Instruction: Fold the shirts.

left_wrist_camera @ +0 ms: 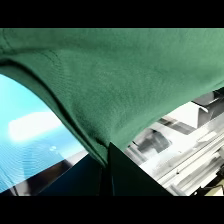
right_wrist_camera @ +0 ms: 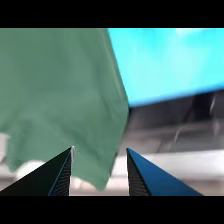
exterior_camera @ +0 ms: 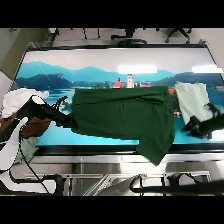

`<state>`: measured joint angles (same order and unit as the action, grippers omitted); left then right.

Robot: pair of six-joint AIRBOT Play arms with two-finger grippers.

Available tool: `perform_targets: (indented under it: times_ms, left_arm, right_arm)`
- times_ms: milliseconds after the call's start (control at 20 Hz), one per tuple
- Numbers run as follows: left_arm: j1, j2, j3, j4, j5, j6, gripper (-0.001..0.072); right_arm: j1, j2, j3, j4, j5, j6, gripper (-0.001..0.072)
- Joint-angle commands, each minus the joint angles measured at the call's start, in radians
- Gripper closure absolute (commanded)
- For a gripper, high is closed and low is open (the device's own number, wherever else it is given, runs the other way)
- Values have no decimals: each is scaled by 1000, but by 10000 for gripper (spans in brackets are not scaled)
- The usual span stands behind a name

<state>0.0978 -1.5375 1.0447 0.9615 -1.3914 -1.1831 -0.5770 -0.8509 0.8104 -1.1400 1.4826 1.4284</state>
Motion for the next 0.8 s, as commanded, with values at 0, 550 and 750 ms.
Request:
perform_targets:
  times_ms: [0, 550, 750]
  left_arm:
    - [-2, 0, 9, 7, -6, 16, 696]
    - [-2, 0, 9, 7, -45, 16, 696]
    - [5, 0, 9, 7, -57, 16, 696]
  right_arm:
    - [-1, 21, -269, 95, -105, -55, 320]
    - [-2, -26, -399, 259, -158, -228, 403]
    - [-27, 11, -262, 150, -42, -137, 321]
